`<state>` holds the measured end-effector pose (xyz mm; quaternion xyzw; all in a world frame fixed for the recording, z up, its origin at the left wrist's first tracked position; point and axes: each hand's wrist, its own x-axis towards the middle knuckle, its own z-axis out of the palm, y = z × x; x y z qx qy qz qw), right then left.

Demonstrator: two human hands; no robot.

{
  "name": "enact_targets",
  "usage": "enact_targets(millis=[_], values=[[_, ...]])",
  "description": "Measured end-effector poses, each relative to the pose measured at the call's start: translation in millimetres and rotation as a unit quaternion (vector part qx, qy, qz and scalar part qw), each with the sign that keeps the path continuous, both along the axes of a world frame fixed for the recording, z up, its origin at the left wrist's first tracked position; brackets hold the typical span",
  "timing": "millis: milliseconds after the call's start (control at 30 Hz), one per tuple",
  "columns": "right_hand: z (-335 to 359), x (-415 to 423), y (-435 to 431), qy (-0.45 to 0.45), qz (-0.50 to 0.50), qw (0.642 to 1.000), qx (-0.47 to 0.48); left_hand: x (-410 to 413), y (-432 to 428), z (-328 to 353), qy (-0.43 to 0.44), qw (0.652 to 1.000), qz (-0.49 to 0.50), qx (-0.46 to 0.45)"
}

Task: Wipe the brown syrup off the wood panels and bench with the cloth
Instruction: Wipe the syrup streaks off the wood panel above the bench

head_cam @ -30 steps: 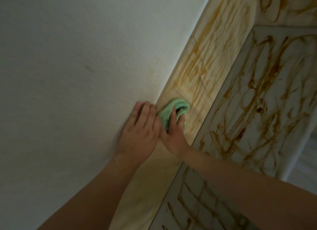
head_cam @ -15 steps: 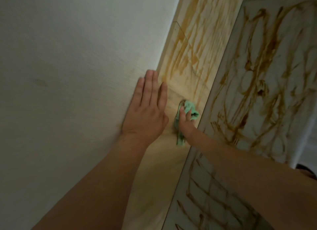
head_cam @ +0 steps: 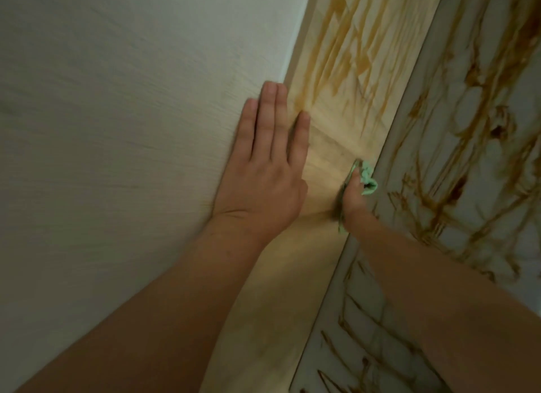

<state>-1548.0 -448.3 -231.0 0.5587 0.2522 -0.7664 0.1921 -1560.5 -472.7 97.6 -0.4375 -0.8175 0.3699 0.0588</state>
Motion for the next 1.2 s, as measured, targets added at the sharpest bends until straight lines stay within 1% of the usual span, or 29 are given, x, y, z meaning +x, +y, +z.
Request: enact_targets(millis=[33, 100, 200, 233, 300, 333, 367, 433, 467, 533, 600, 633, 667, 700, 767, 833, 867, 933, 967, 1067, 1100, 1200], values=[[-19, 11, -14, -0.004, -0.001, 0.999, -0.033, 0, -1, -1, -0.002, 1.0, -0.002, 0.002], [-107, 11, -34, -0.026, -0.012, 0.999, -0.04, -1, -4, -2, -0.006, 1.0, -0.007, 0.011], [-130, -12, -7, -0.032, -0.003, 0.999, -0.017, -2, -4, -5, -0.011, 1.0, -0.007, 0.012], [-119, -21, 8, -0.032, -0.005, 0.999, -0.011, -3, -4, -5, -0.01, 1.0, -0.008, 0.01], [-66, -33, 37, -0.024, -0.007, 1.0, 0.005, -4, -4, -4, -0.014, 1.0, -0.008, 0.011], [-42, -39, 49, -0.005, -0.027, 0.999, 0.016, -3, -4, -3, -0.016, 1.0, -0.007, 0.013], [-15, -41, 58, 0.025, -0.04, 0.998, 0.042, -3, -4, -3, -0.015, 1.0, -0.005, 0.013], [39, -43, 71, 0.107, -0.035, 0.986, 0.12, -2, -4, -2, -0.017, 1.0, -0.003, 0.018], [67, -42, 75, 0.167, -0.027, 0.973, 0.157, -2, -5, -2, -0.025, 0.999, -0.004, 0.025], [117, -37, 87, 0.28, 0.018, 0.928, 0.247, -3, -5, -1, -0.043, 0.998, -0.013, 0.046], [156, -39, 101, 0.359, 0.049, 0.871, 0.333, -4, -4, 0, -0.051, 0.997, -0.02, 0.058], [171, -42, 108, 0.385, 0.052, 0.848, 0.36, -3, -3, 1, -0.052, 0.996, -0.021, 0.062], [185, -46, 113, 0.404, 0.05, 0.831, 0.379, -3, -3, 2, -0.053, 0.996, -0.023, 0.067], [194, -48, 117, 0.41, 0.051, 0.821, 0.394, -2, -3, 2, -0.051, 0.996, -0.024, 0.071], [193, -40, 108, 0.421, 0.065, 0.795, 0.433, -2, -3, 2, -0.045, 0.996, -0.03, 0.076], [177, -14, 82, 0.457, 0.116, 0.751, 0.462, -2, -5, 2, -0.04, 0.995, -0.033, 0.084], [170, 0, 73, 0.474, 0.151, 0.738, 0.457, -2, -4, 2, -0.038, 0.995, -0.036, 0.088], [162, 2, 82, 0.485, 0.189, 0.726, 0.45, -3, -3, 2, -0.037, 0.995, -0.034, 0.086], [165, -11, 98, 0.474, 0.188, 0.731, 0.454, -2, -3, 2, -0.037, 0.996, -0.03, 0.081], [197, -64, 156, 0.409, 0.131, 0.796, 0.427, -3, -5, 1, -0.035, 0.997, -0.017, 0.068], [205, -79, 172, 0.39, 0.107, 0.811, 0.422, -3, -6, 1, -0.035, 0.997, -0.015, 0.067], [209, -98, 186, 0.361, 0.071, 0.835, 0.409, -2, -6, 0, -0.031, 0.997, -0.013, 0.065]])
